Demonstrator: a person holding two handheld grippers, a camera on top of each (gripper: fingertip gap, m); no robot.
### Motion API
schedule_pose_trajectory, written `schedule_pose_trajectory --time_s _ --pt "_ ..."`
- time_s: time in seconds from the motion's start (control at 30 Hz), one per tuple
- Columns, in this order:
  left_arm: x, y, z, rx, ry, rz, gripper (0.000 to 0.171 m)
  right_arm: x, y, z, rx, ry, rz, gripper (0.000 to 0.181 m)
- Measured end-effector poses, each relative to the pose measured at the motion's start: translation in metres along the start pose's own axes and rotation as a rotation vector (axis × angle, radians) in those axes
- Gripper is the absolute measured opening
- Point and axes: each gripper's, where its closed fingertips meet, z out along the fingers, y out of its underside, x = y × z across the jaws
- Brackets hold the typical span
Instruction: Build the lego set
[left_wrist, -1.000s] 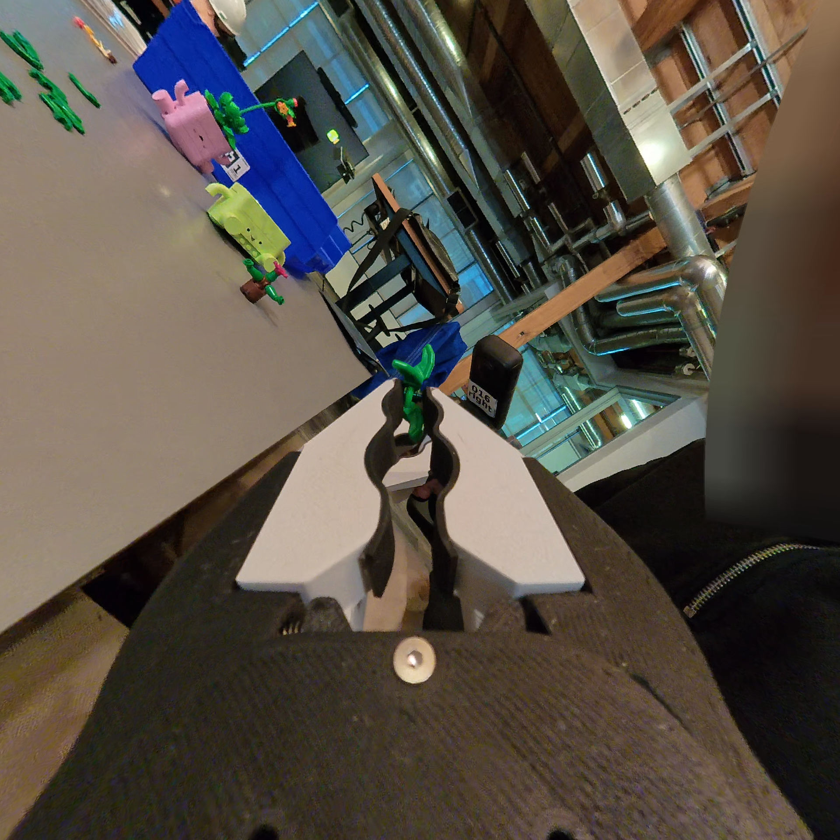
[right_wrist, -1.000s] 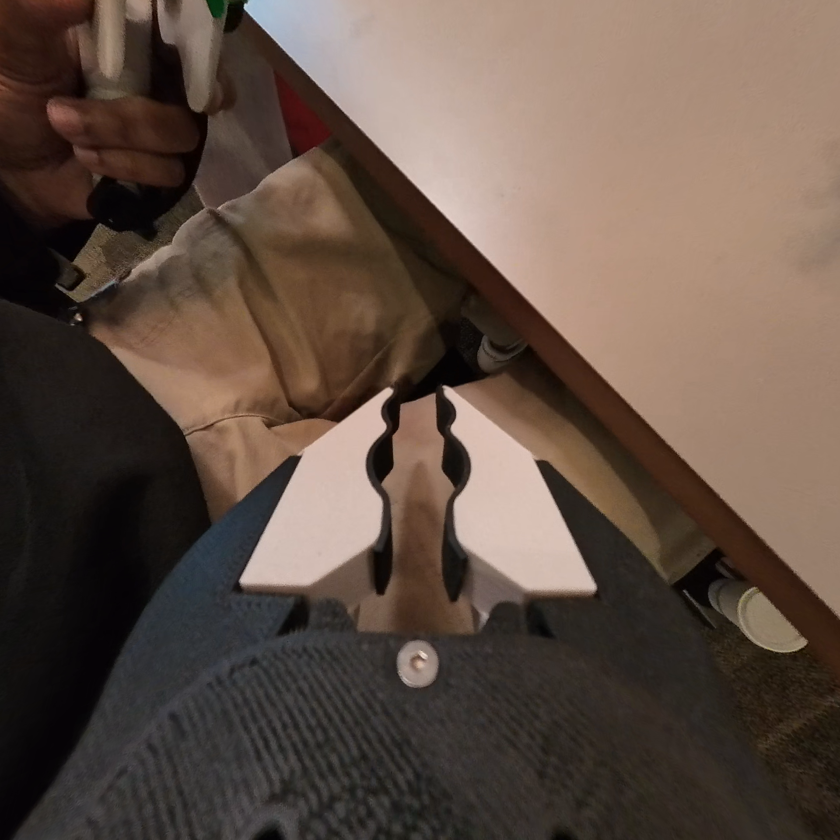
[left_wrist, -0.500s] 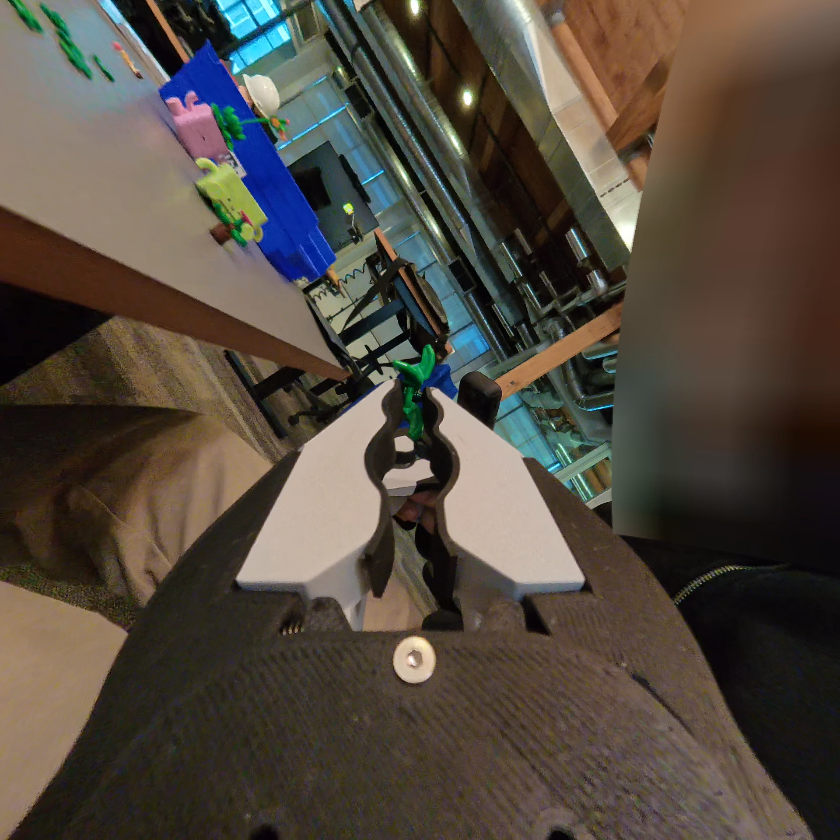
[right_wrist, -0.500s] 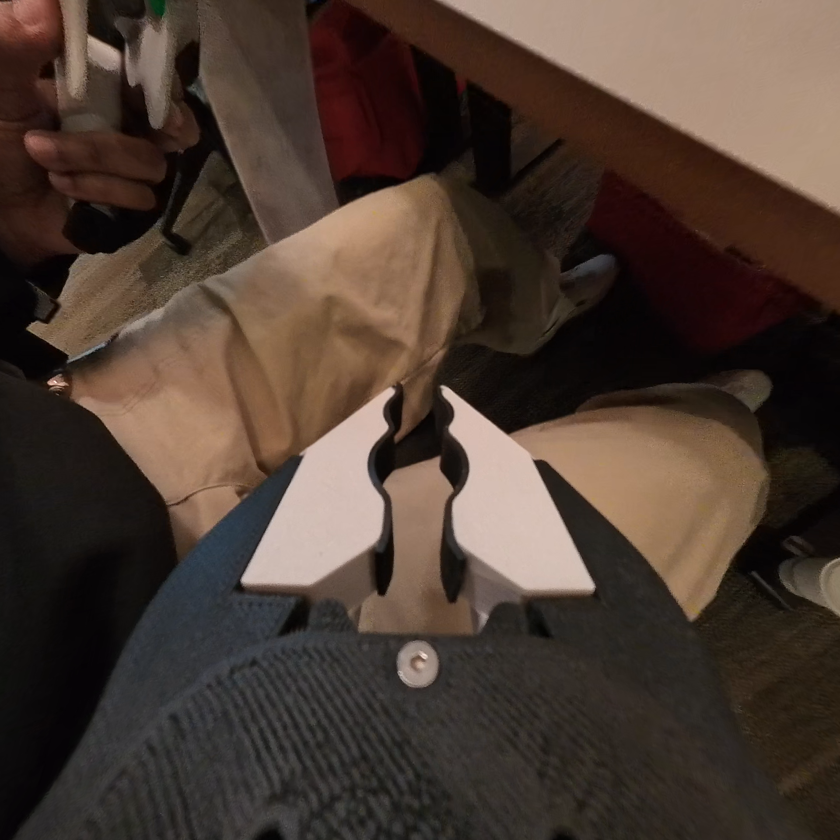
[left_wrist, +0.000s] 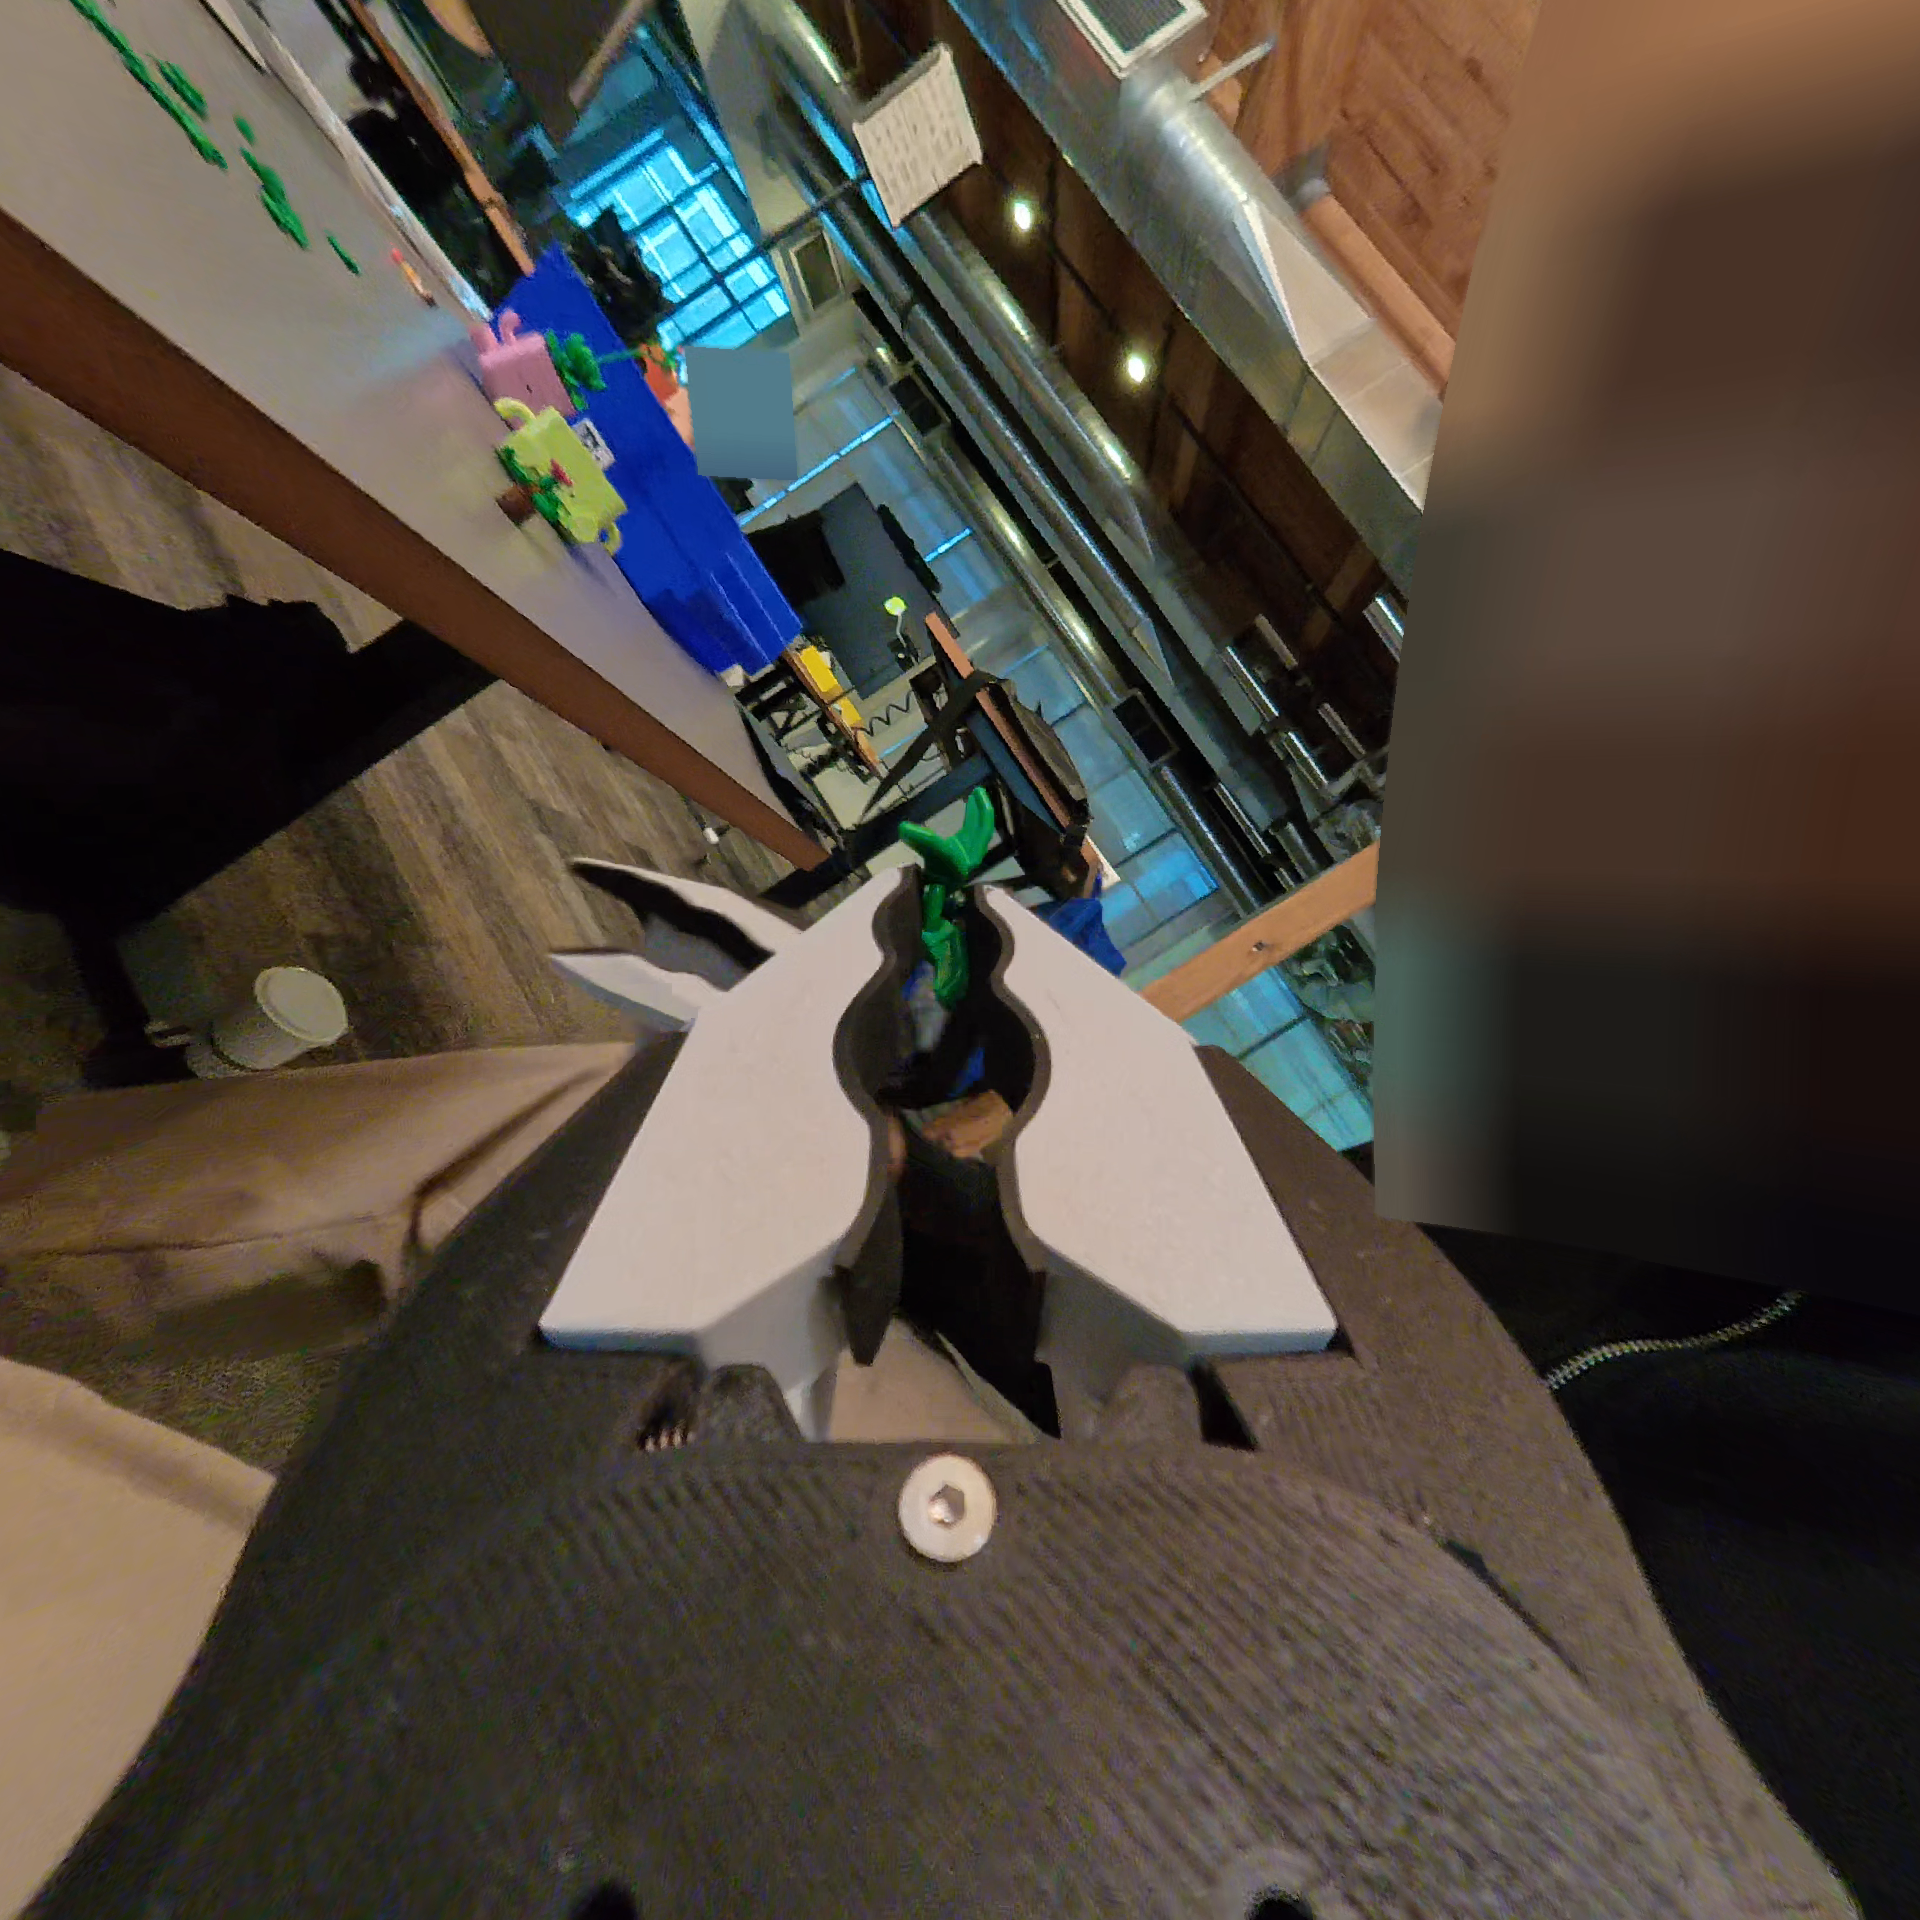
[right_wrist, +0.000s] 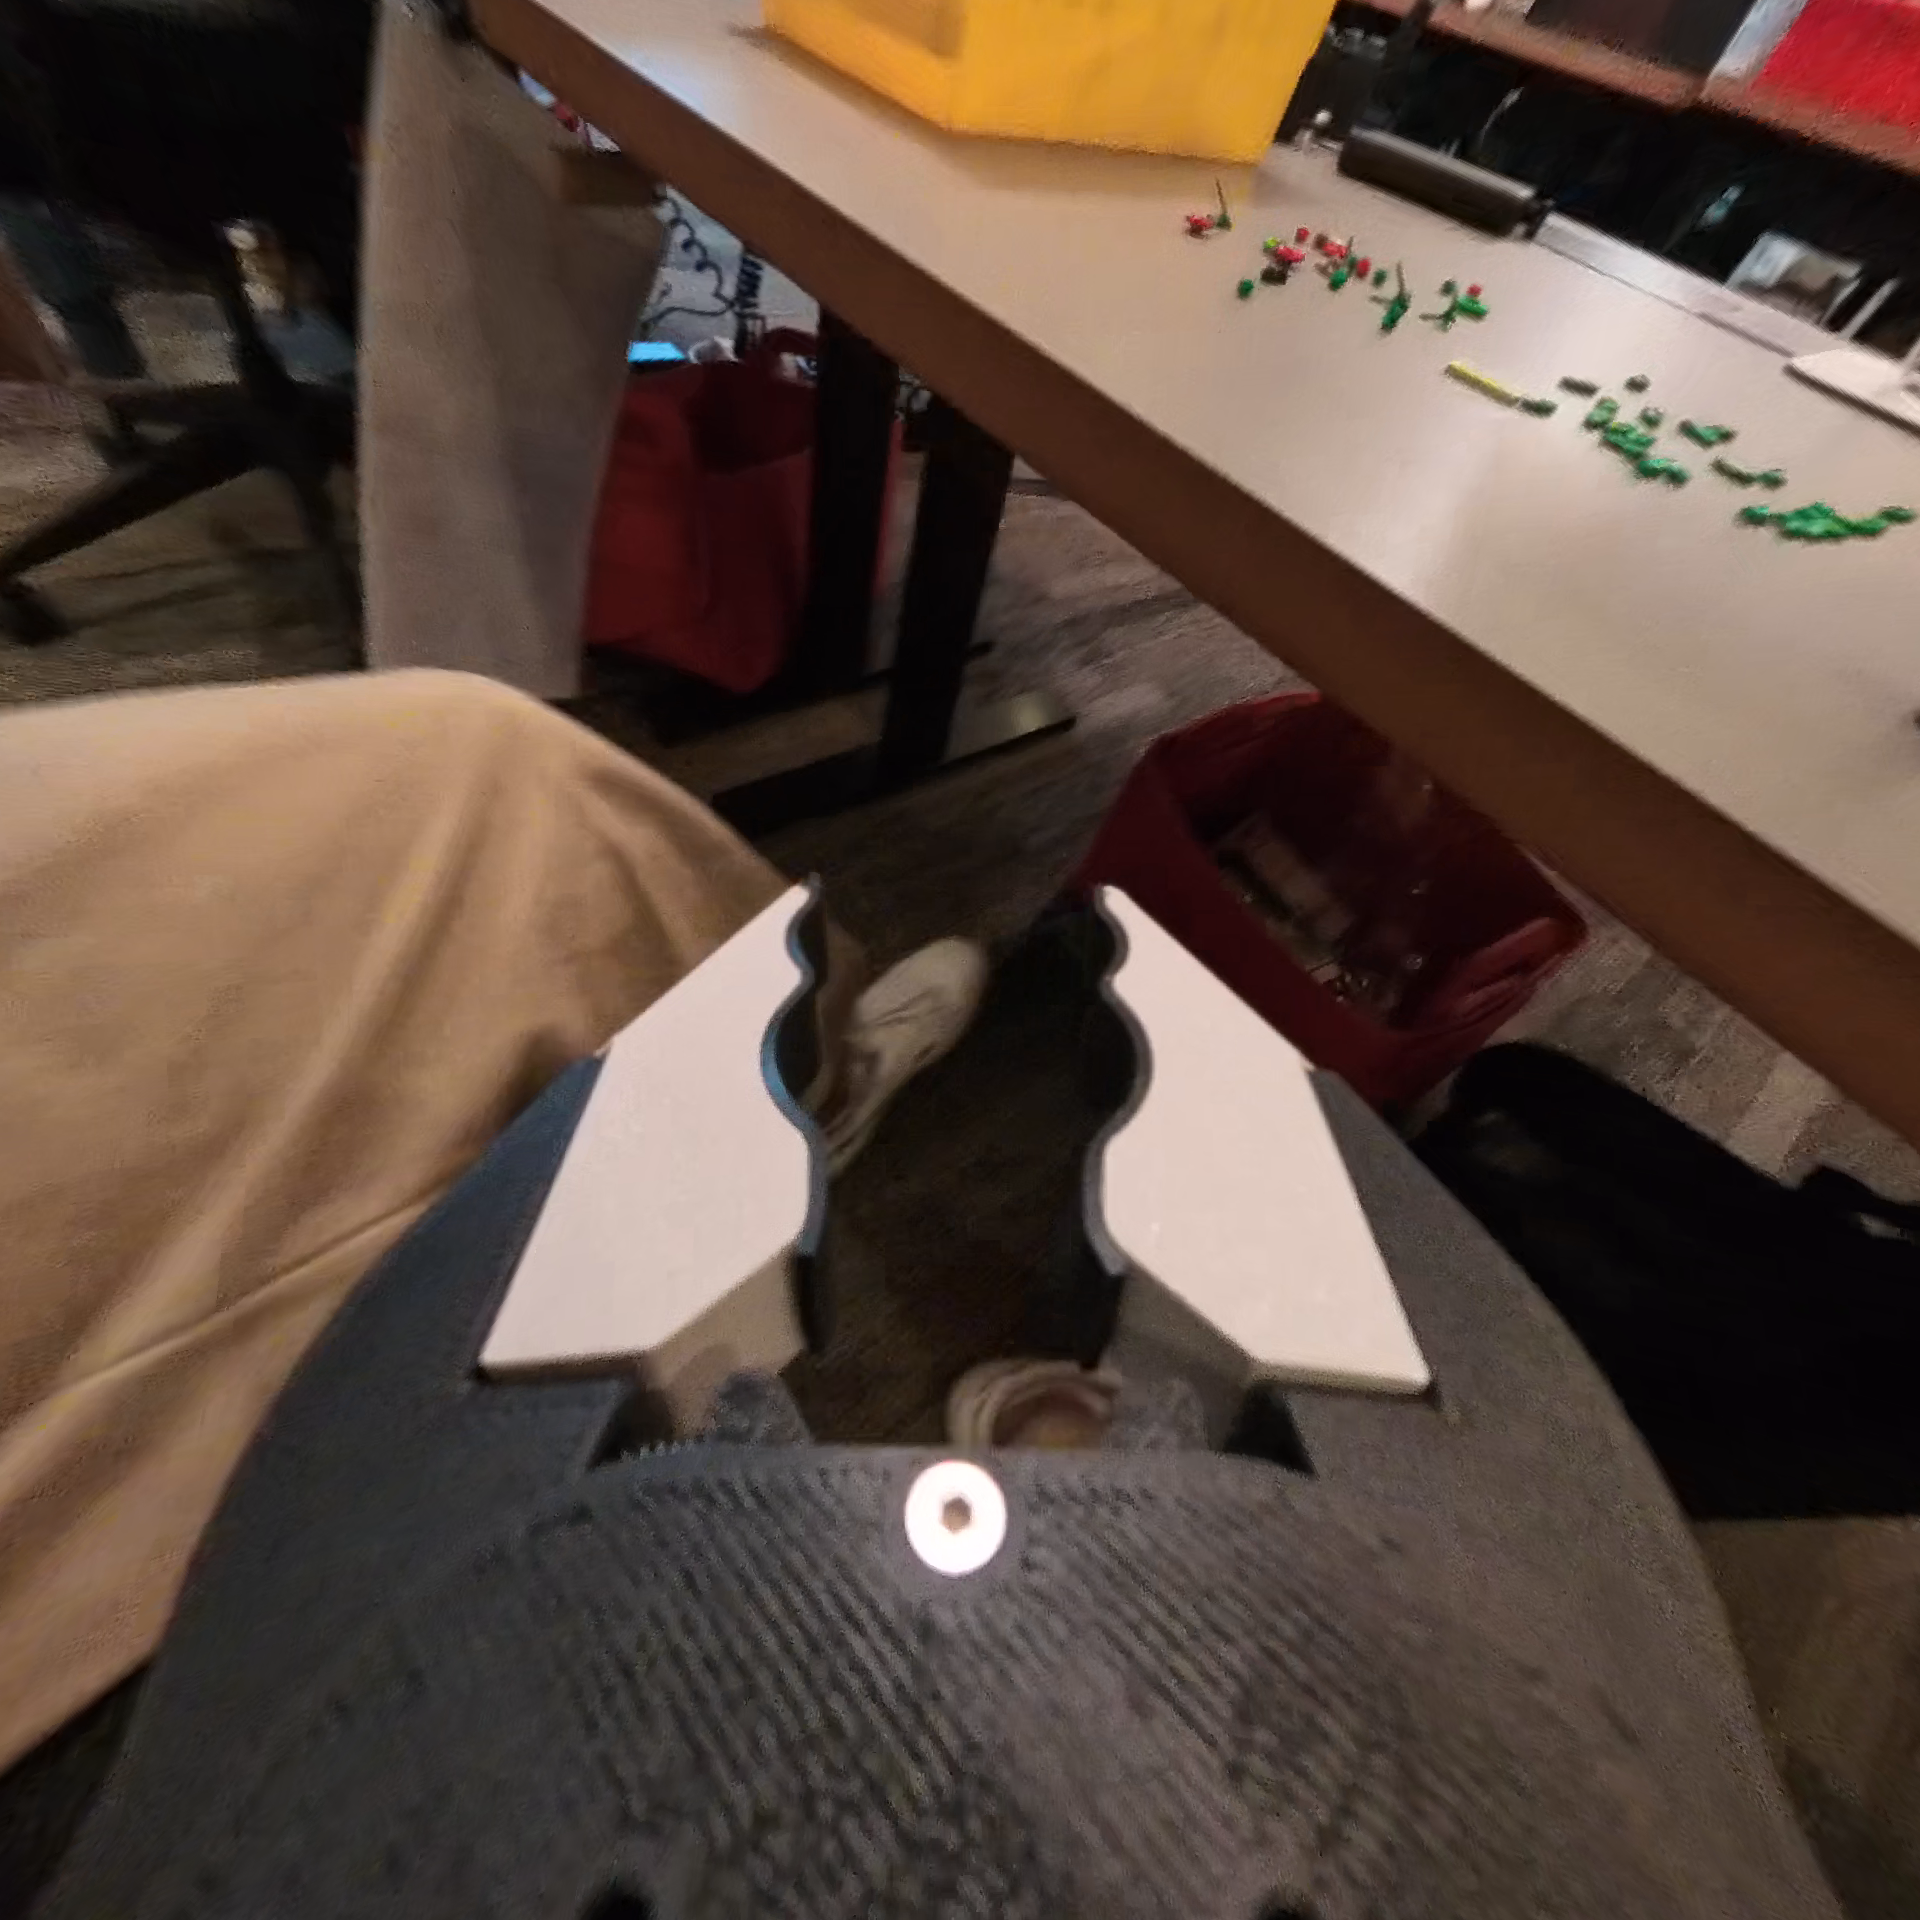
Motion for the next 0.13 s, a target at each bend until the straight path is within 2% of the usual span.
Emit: schedule_pose_trajectory --time_s 0.07,0.13 --pt "-0.007 -0.01 -0.012 0.01 -0.035 0.019 0.005 0.016 0.037 0.057 -0.042 0.023 -0.004 0.037" --pt "-0.018 -0.021 -0.03 0.033 -0.068 0.013 0.006 0.029 0.103 0.124 -0.19 0.011 0.132 0.039"
